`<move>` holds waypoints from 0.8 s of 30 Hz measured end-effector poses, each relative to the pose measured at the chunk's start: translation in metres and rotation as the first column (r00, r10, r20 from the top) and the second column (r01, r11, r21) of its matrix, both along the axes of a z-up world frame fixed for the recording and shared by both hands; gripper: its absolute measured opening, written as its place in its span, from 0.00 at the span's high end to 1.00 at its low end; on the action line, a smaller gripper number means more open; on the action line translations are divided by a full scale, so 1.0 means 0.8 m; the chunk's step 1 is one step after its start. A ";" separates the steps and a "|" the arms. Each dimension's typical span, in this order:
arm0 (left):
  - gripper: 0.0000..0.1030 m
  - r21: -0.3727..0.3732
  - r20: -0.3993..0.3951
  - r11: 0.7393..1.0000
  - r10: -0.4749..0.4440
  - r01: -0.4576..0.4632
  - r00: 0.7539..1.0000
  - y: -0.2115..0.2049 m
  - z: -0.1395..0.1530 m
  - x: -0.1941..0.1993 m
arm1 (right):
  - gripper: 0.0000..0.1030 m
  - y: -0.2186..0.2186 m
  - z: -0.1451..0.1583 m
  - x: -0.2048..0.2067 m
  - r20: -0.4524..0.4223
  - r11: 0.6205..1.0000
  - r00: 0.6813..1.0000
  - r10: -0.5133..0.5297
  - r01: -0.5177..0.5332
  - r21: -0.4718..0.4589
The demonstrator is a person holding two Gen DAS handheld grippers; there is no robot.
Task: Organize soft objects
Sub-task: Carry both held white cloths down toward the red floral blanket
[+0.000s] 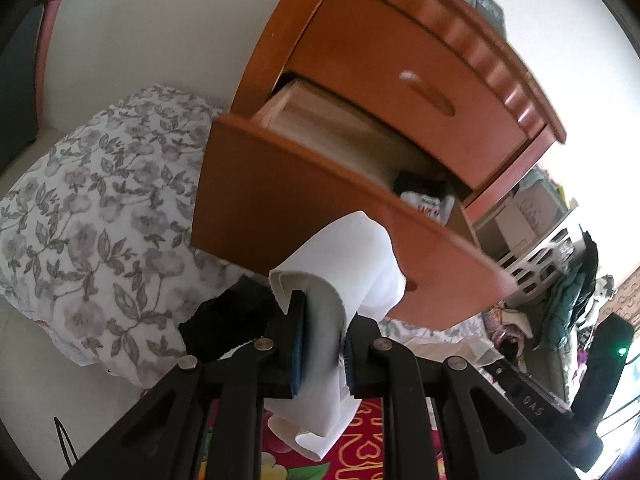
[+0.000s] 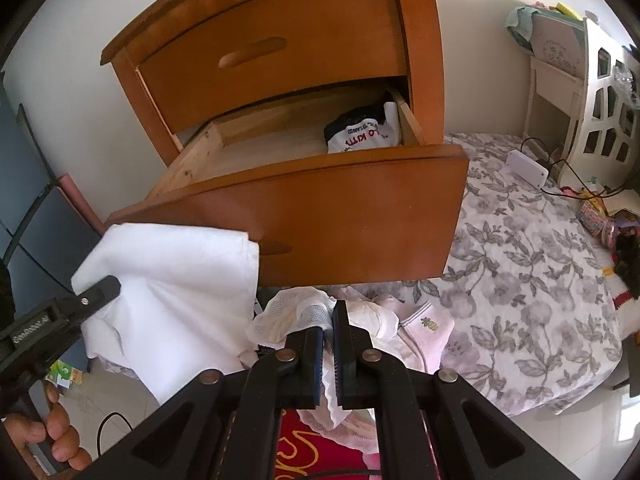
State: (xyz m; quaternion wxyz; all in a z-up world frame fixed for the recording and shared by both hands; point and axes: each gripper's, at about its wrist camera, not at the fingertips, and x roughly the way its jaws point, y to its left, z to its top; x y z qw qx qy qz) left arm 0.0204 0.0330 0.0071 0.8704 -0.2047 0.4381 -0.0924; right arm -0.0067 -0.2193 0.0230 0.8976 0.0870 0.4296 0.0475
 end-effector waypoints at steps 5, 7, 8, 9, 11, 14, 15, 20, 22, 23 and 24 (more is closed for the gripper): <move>0.84 0.028 -0.046 1.000 -0.010 0.012 0.999 -0.006 -0.021 0.006 | 0.95 0.003 -0.016 0.006 -0.021 1.000 1.000 0.007 -0.007 -0.008; 0.84 0.043 -0.053 0.999 -0.010 0.013 0.999 -0.007 -0.026 0.008 | 0.95 0.004 -0.024 0.007 -0.033 1.000 0.999 0.010 -0.010 -0.008; 0.84 0.047 -0.055 0.999 -0.009 0.012 0.998 -0.007 -0.028 0.009 | 0.95 0.004 -0.028 0.009 -0.041 1.000 0.999 0.010 -0.010 -0.007; 0.84 0.049 -0.057 0.999 -0.009 0.012 0.998 -0.007 -0.030 0.010 | 0.95 0.004 -0.033 0.010 -0.049 1.000 0.999 0.010 -0.010 -0.007; 0.84 0.049 -0.062 0.999 -0.007 0.010 0.998 -0.006 -0.033 0.011 | 0.95 0.003 -0.043 0.013 -0.066 1.000 0.998 0.009 -0.009 -0.006; 0.83 0.057 -0.071 0.998 0.000 0.004 0.998 -0.004 -0.037 0.012 | 0.95 0.001 -0.055 0.015 -0.085 1.000 0.996 0.004 -0.005 -0.011; 0.83 0.061 -0.074 0.998 0.003 0.001 0.997 -0.003 -0.039 0.013 | 0.95 0.001 -0.058 0.015 -0.089 1.000 0.996 0.002 -0.002 -0.010; 0.83 0.091 -0.086 0.996 -0.004 0.012 0.996 -0.008 -0.045 0.022 | 0.94 -0.001 -0.063 0.016 -0.095 1.000 0.995 -0.009 0.008 -0.013; 0.84 0.102 -0.093 0.995 -0.013 0.022 0.996 -0.013 -0.049 0.028 | 0.94 -0.001 -0.065 0.017 -0.098 1.000 0.995 -0.012 0.011 -0.013; 0.83 0.109 -0.097 0.994 -0.020 0.030 0.995 -0.014 -0.052 0.029 | 0.94 -0.002 -0.065 0.017 -0.100 1.000 0.995 -0.013 0.011 -0.014; 0.83 0.122 -0.104 0.992 -0.028 0.040 0.994 -0.016 -0.055 0.031 | 0.94 -0.002 -0.066 0.018 -0.102 1.000 0.995 -0.013 0.012 -0.015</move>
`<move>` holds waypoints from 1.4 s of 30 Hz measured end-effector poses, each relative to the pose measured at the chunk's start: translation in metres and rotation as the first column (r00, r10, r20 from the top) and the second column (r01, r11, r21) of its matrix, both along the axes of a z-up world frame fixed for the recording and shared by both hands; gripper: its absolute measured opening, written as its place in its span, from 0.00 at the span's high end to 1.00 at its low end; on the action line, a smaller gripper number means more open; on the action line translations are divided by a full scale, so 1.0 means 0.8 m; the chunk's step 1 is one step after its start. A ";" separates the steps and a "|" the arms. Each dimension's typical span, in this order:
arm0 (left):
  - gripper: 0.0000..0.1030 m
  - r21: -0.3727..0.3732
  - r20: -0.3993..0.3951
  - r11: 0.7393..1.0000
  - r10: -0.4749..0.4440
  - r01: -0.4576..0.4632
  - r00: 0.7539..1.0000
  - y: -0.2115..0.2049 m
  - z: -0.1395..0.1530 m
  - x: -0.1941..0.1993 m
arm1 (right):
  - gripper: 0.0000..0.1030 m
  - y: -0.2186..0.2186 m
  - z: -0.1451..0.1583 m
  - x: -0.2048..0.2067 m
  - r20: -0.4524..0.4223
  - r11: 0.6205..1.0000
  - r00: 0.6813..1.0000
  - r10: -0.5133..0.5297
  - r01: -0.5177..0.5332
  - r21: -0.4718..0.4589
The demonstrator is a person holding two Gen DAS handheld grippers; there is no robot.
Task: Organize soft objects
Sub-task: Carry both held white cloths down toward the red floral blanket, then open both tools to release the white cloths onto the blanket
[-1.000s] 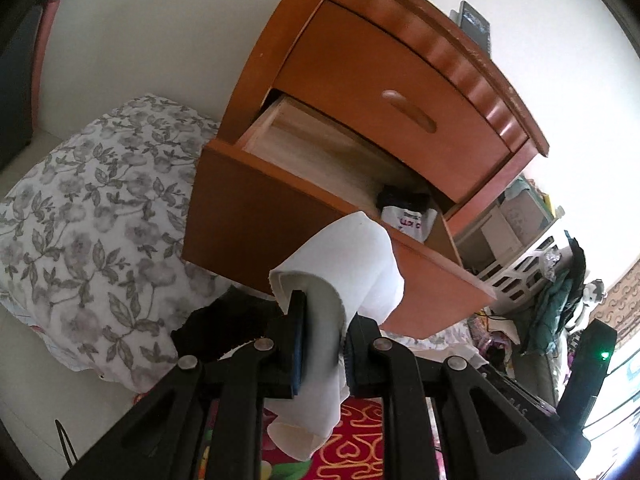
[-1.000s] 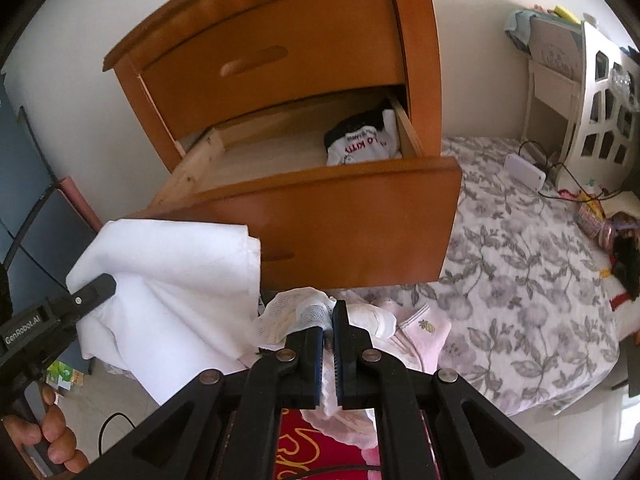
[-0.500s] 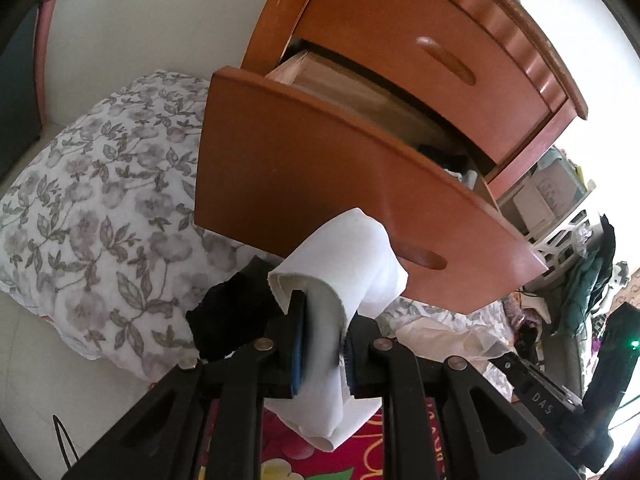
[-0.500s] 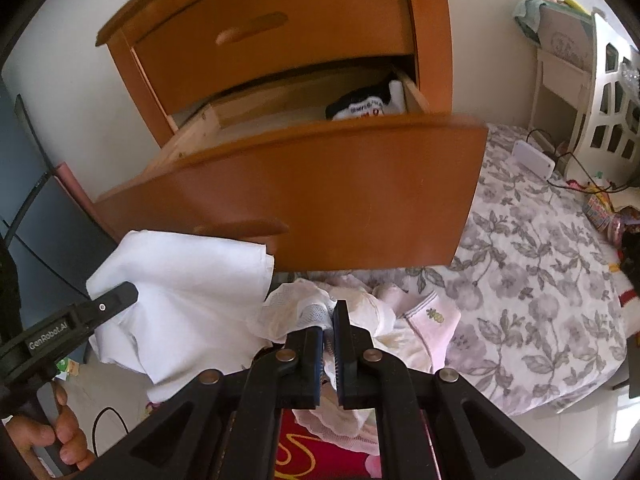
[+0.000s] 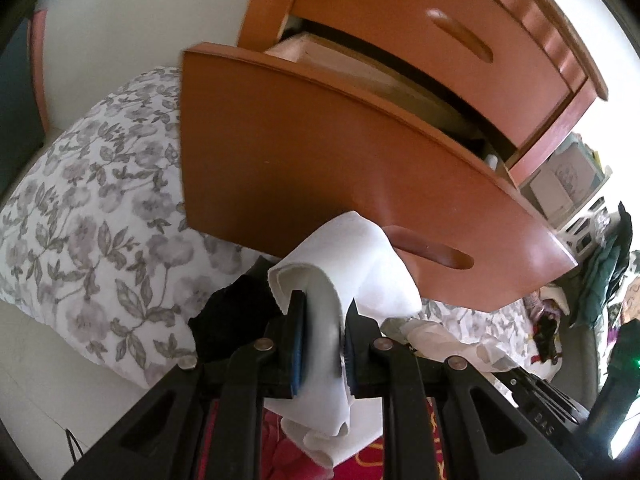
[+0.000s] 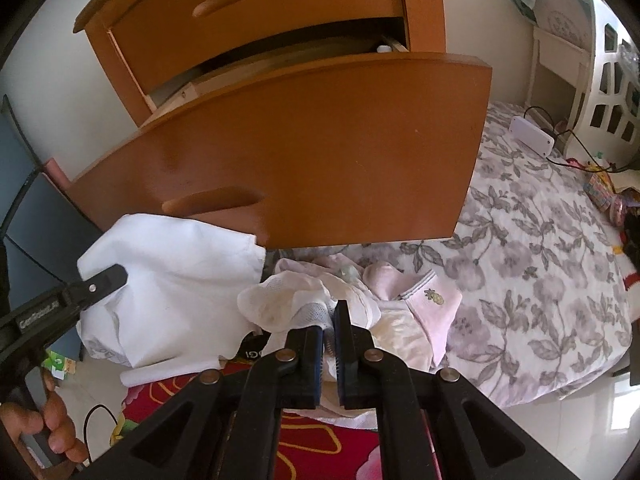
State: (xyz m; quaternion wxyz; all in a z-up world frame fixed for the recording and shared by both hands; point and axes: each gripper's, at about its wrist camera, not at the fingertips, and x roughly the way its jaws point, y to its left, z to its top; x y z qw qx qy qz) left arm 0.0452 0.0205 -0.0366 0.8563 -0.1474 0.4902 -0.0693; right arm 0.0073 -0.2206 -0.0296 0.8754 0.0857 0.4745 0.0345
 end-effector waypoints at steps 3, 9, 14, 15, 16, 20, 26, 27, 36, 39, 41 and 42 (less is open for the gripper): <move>0.84 0.016 -0.015 1.000 -0.005 0.005 1.000 0.000 -0.007 0.003 | 0.94 0.001 0.001 0.000 -0.001 1.000 1.000 0.003 -0.003 -0.005; 0.83 0.060 -0.058 0.998 -0.014 0.017 0.998 0.004 -0.023 0.011 | 0.94 0.004 -0.001 0.002 0.000 1.000 1.000 0.010 -0.010 -0.020; 0.83 0.107 -0.070 0.994 -0.029 0.037 0.997 -0.002 -0.030 0.018 | 0.94 0.002 -0.005 0.005 -0.008 1.000 1.000 0.003 -0.003 -0.024; 0.82 0.110 -0.070 0.993 -0.029 0.037 0.997 -0.003 -0.031 0.018 | 0.94 0.002 -0.006 0.006 -0.010 1.000 1.000 0.003 -0.003 -0.024; 0.82 0.113 -0.069 0.993 -0.029 0.037 0.997 -0.003 -0.032 0.017 | 0.94 0.001 -0.007 0.007 -0.011 1.000 1.000 0.004 -0.004 -0.023; 0.79 0.112 -0.069 0.993 -0.029 0.037 0.997 0.000 -0.032 0.015 | 0.94 0.001 -0.009 0.008 -0.016 1.000 1.000 0.009 -0.009 -0.021; 0.52 0.104 -0.091 0.994 -0.014 0.024 0.996 0.008 -0.032 0.008 | 0.92 -0.004 -0.012 0.009 -0.029 1.000 1.000 -0.013 0.012 -0.015; 0.47 0.104 -0.090 0.994 -0.013 0.022 0.996 0.009 -0.031 0.005 | 0.84 -0.005 -0.012 0.009 -0.030 1.000 0.999 -0.018 0.017 -0.019; 0.21 0.141 -0.032 0.990 0.026 -0.021 0.999 0.021 0.003 -0.017 | 0.42 -0.007 -0.008 0.006 -0.018 0.998 0.999 -0.040 0.039 -0.044; 0.16 0.158 -0.028 0.987 0.031 -0.026 0.999 0.022 0.007 -0.020 | 0.32 -0.007 -0.006 0.004 -0.017 0.997 0.999 -0.050 0.048 -0.060; 0.15 0.170 -0.022 0.985 0.030 -0.026 0.999 0.023 0.007 -0.022 | 0.26 -0.008 -0.005 0.004 -0.011 0.996 0.998 -0.054 0.053 -0.069; 0.14 0.181 -0.018 0.983 0.030 -0.026 0.999 0.022 0.007 -0.022 | 0.21 -0.009 -0.004 0.003 -0.007 0.996 0.998 -0.056 0.055 -0.072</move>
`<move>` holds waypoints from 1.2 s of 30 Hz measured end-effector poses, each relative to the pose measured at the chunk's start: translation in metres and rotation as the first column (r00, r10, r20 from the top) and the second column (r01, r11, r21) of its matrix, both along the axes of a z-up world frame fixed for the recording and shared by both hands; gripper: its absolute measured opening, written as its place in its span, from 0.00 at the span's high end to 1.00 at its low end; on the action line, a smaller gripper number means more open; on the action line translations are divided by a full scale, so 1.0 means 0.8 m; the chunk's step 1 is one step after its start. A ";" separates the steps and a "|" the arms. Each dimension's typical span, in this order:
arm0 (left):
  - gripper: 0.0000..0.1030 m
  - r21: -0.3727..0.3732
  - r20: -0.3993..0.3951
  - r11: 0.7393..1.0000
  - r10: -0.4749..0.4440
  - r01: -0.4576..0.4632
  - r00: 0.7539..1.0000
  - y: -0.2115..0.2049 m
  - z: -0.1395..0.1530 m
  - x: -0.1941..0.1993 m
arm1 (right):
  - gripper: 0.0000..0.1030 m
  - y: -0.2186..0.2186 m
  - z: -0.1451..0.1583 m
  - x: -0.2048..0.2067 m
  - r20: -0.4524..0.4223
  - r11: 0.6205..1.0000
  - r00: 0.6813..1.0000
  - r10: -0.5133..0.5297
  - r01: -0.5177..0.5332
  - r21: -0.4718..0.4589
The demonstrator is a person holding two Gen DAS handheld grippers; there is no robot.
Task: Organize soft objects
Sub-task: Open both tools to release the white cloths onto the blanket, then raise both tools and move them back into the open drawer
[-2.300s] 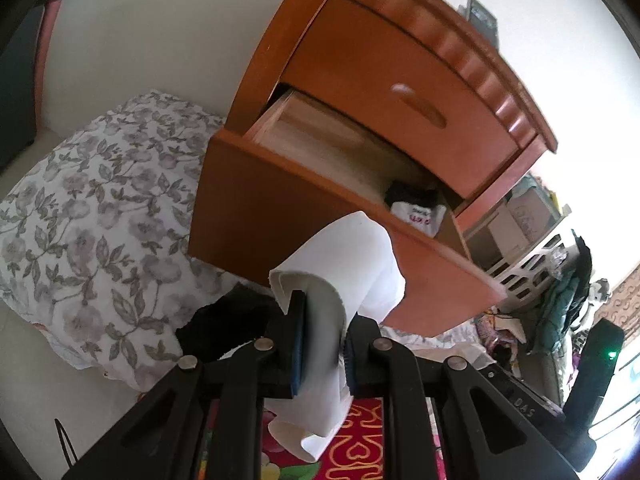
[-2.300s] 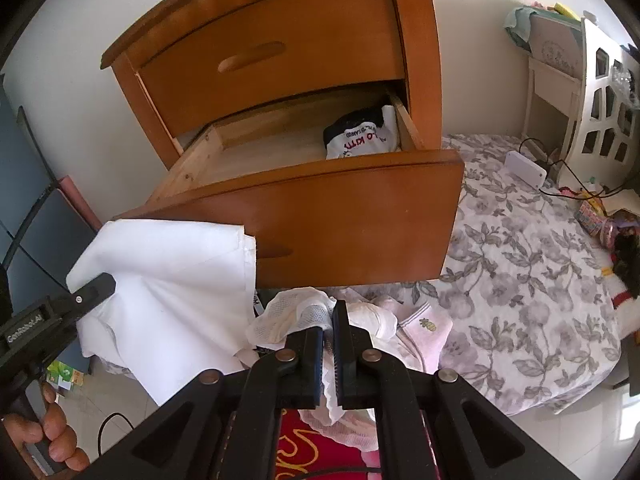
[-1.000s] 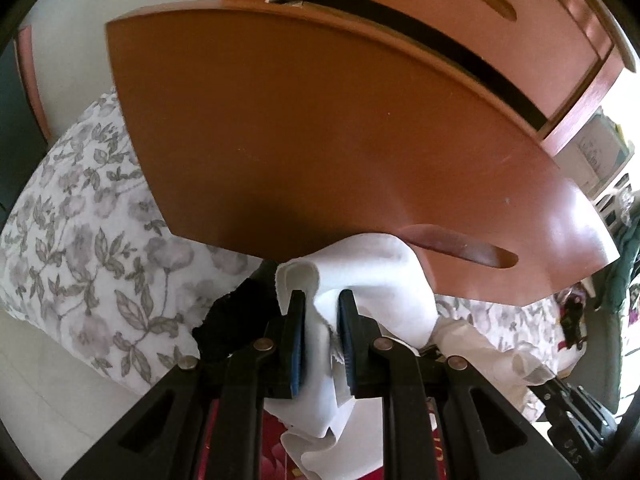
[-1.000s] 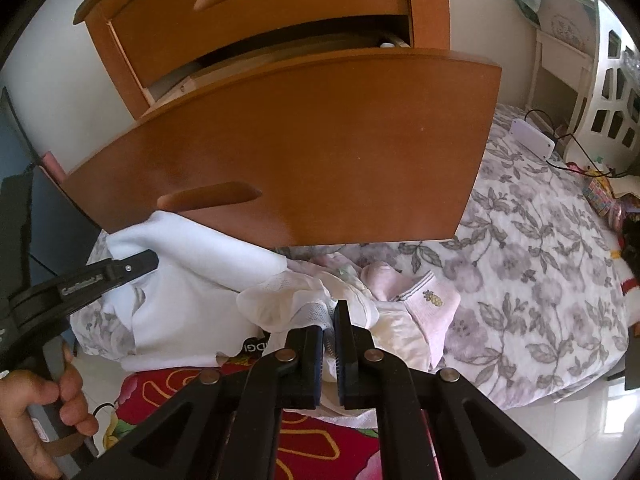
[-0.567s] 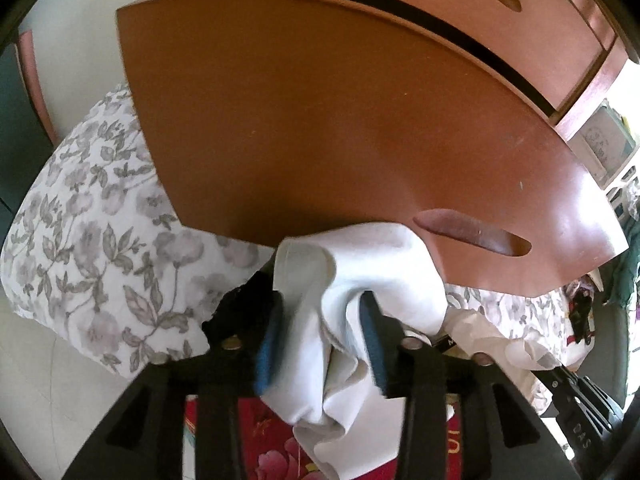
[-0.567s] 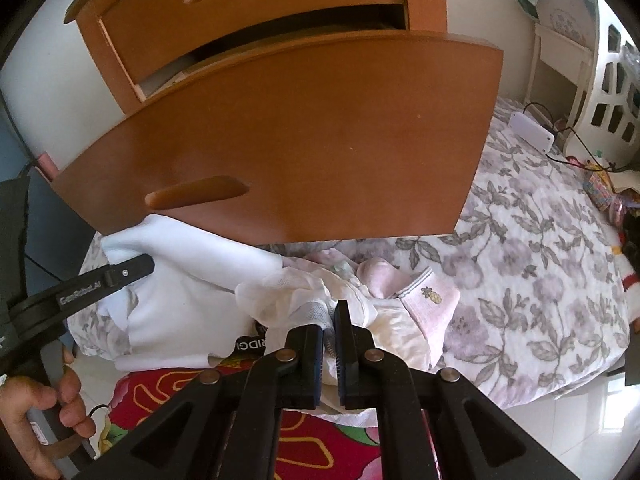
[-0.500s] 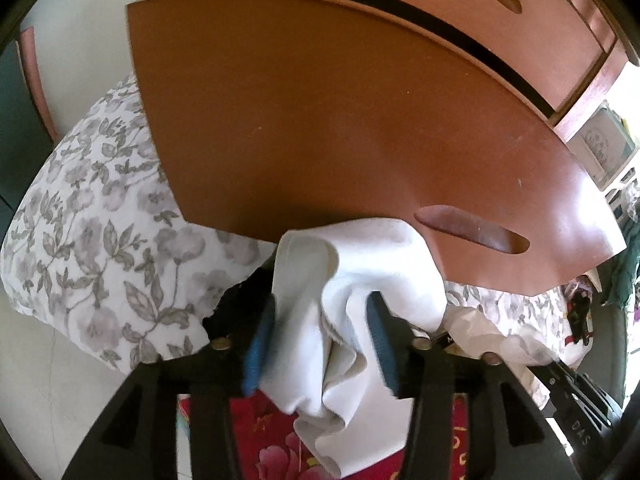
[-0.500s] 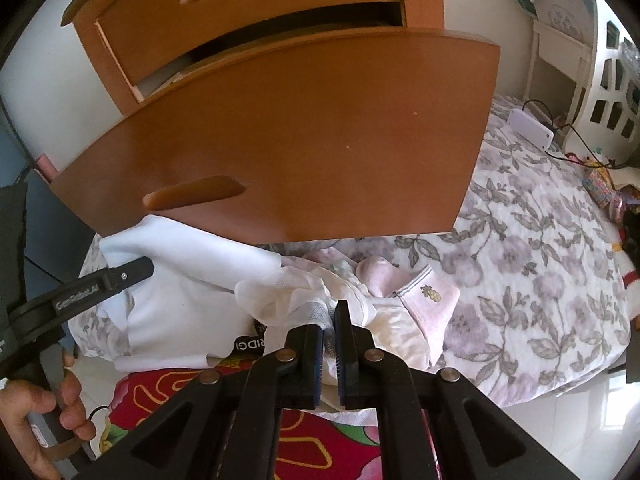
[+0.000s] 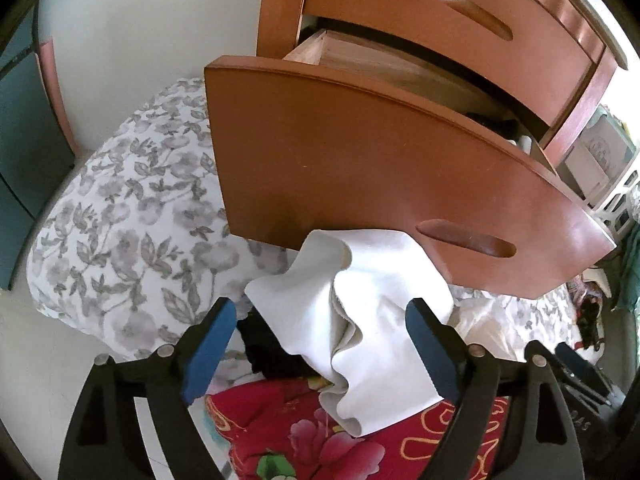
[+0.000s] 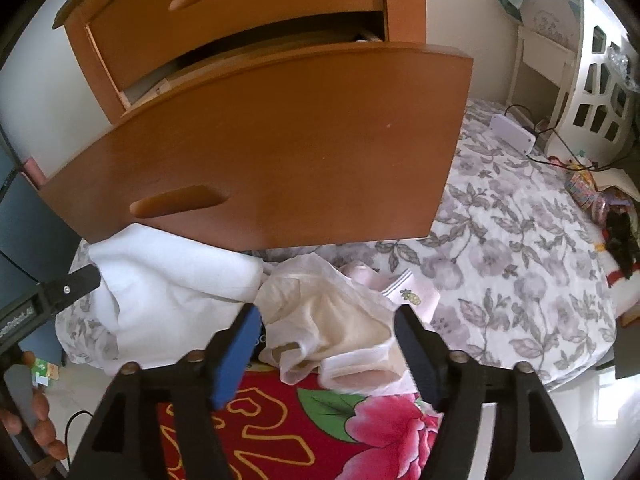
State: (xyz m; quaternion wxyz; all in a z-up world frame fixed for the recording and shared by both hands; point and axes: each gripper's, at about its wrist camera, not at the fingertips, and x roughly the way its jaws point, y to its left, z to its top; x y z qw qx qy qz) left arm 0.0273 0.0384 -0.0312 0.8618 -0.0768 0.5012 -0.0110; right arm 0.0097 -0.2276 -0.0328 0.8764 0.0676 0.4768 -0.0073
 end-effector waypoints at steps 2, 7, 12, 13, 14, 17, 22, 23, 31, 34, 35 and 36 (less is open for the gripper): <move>0.11 0.012 0.005 1.000 0.000 0.000 1.000 -0.001 0.001 -0.002 | 0.16 -0.001 0.001 -0.001 0.004 1.000 1.000 -0.005 0.005 -0.001; 0.04 0.042 0.021 0.999 0.005 -0.006 1.000 0.001 -0.001 -0.003 | 0.00 -0.003 0.002 -0.001 0.009 1.000 1.000 -0.011 0.011 -0.003; 0.02 0.054 0.028 0.998 0.011 -0.013 1.000 0.001 0.002 -0.006 | 0.00 -0.002 0.008 -0.006 0.037 1.000 0.999 -0.007 0.007 -0.005; 0.02 0.054 0.031 0.998 0.012 -0.014 0.999 0.002 0.003 -0.007 | 0.00 -0.001 0.009 -0.006 0.040 1.000 0.999 -0.007 0.008 -0.006; 0.02 0.055 0.035 0.998 0.012 -0.013 0.999 0.001 0.004 -0.008 | 0.00 0.000 0.011 -0.007 0.043 1.000 0.999 -0.008 0.009 -0.007; 0.02 0.053 0.047 0.999 0.010 -0.012 0.999 0.001 0.009 -0.011 | 0.00 0.001 0.015 -0.008 0.056 1.000 0.998 -0.014 0.014 -0.008; 0.02 0.040 0.081 0.999 0.004 -0.007 0.997 0.002 0.026 -0.017 | 0.00 -0.001 0.022 -0.011 0.078 1.000 0.997 -0.022 0.022 -0.008; 0.02 0.040 0.093 0.999 0.002 -0.006 0.996 0.002 0.030 -0.018 | 0.00 -0.001 0.025 -0.013 0.090 1.000 0.996 -0.022 0.023 -0.008; 0.02 0.020 0.181 0.999 -0.032 0.029 0.983 -0.004 0.068 -0.028 | 0.00 0.000 0.056 -0.022 0.157 1.000 0.987 -0.022 0.020 0.013; 0.02 0.000 0.208 0.999 -0.045 0.046 0.977 -0.004 0.077 -0.031 | 0.00 0.005 0.068 -0.026 0.193 1.000 0.981 0.002 -0.005 0.016; 0.02 -0.009 0.216 0.999 -0.047 0.050 0.975 -0.004 0.079 -0.032 | 0.00 0.006 0.071 -0.028 0.205 1.000 0.979 0.007 -0.012 0.021; 0.02 -0.017 0.223 0.998 -0.048 0.053 0.974 -0.004 0.080 -0.032 | 0.00 0.007 0.074 -0.029 0.212 1.000 0.977 0.011 -0.016 0.024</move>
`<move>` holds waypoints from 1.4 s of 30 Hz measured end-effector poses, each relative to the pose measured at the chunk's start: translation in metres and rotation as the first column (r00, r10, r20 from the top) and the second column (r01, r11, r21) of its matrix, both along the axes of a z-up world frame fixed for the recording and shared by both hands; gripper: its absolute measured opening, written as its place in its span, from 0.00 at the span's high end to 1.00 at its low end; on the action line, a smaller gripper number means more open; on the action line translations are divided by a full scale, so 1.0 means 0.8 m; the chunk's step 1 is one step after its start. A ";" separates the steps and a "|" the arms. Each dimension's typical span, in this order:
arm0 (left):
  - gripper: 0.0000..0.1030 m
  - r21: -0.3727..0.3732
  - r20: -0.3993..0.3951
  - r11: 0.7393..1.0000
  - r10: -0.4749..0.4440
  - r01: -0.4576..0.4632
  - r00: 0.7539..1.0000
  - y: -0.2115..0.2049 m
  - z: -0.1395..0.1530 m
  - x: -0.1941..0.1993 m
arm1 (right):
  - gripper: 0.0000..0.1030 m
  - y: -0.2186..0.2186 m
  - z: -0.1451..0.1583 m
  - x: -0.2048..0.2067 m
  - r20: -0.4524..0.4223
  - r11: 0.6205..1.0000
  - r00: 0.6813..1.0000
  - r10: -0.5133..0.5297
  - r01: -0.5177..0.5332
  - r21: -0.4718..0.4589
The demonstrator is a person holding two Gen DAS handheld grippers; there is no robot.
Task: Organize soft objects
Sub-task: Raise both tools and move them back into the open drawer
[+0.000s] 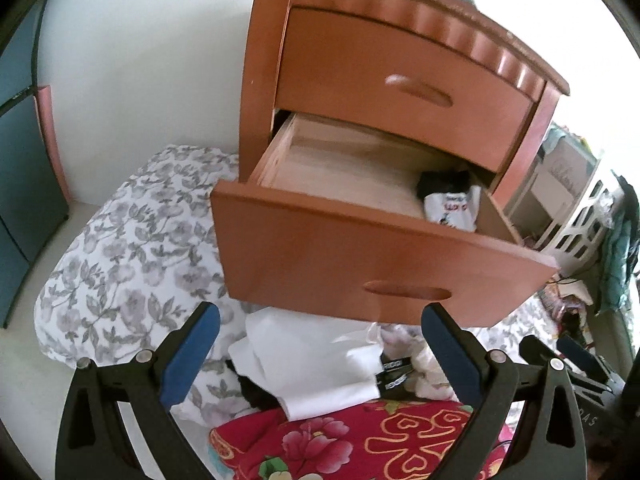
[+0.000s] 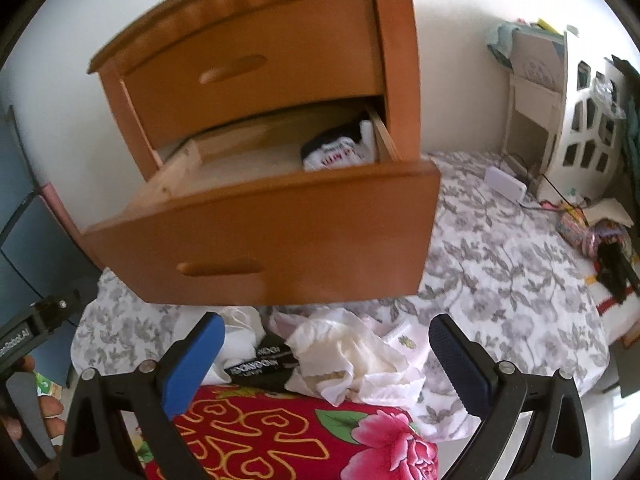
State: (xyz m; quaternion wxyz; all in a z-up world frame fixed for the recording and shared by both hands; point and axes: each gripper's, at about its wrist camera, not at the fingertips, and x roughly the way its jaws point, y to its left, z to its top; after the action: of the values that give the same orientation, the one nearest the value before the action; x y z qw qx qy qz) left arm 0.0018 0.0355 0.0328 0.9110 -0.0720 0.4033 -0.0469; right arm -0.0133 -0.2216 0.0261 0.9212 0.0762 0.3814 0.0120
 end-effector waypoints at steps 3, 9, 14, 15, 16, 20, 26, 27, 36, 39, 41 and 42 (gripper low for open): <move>0.02 -0.021 0.017 1.000 0.002 -0.002 1.000 0.002 0.002 0.000 | 0.00 0.003 0.004 -0.001 0.016 1.000 1.000 0.004 -0.003 -0.005; 0.02 -0.047 0.037 0.999 -0.018 0.020 0.999 0.006 0.011 0.006 | 0.00 0.000 0.013 -0.001 0.043 1.000 0.999 0.010 -0.010 0.007; 0.02 -0.065 0.060 0.996 -0.052 0.056 0.997 0.007 0.026 0.014 | 0.00 -0.003 0.031 0.008 0.073 0.999 0.997 0.028 -0.026 -0.024; 0.02 -0.058 0.064 0.996 -0.060 0.063 0.996 0.006 0.029 0.018 | 0.00 -0.004 0.034 0.011 0.076 0.999 0.997 0.031 -0.028 -0.030; 0.02 -0.052 0.065 0.996 -0.066 0.070 0.996 0.005 0.032 0.022 | 0.00 -0.005 0.038 0.015 0.078 0.999 0.996 0.033 -0.031 -0.035; 0.02 -0.036 0.070 0.996 -0.082 0.084 0.994 0.004 0.045 0.039 | 0.00 -0.005 0.054 0.034 0.075 0.997 0.995 0.062 -0.057 -0.059; 0.02 0.007 0.048 0.996 -0.088 0.087 0.995 -0.001 0.059 0.072 | 0.00 -0.011 0.084 0.072 0.073 0.994 0.992 0.105 -0.103 -0.028; 0.02 0.010 0.037 0.995 -0.095 0.095 0.995 -0.003 0.060 0.080 | 0.00 -0.011 0.086 0.078 0.066 0.994 0.992 0.110 -0.109 -0.022; 0.02 -0.021 -0.085 0.991 -0.130 0.129 0.988 -0.016 0.045 0.140 | 0.00 -0.018 0.086 0.146 -0.033 0.988 0.990 0.137 -0.139 -0.066; 0.02 -0.011 -0.119 0.992 -0.128 0.127 0.985 -0.019 0.039 0.160 | 0.00 -0.023 0.080 0.169 -0.077 0.986 0.987 0.144 -0.150 -0.068; 0.02 -0.020 -0.142 0.992 -0.125 0.123 0.982 -0.020 0.036 0.175 | 0.00 -0.029 0.074 0.186 -0.113 0.988 0.984 0.134 -0.142 -0.062; 0.02 -0.024 -0.152 0.992 -0.123 0.121 0.981 -0.020 0.035 0.182 | 0.00 -0.031 0.073 0.193 -0.127 0.988 0.983 0.132 -0.141 -0.057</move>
State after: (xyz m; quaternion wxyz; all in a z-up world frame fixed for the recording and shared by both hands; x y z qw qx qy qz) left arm 0.1471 0.0192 0.0610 0.8721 -0.0573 0.4756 -0.1001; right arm 0.1413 -0.2467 0.0844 0.8950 0.0203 0.4418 0.0580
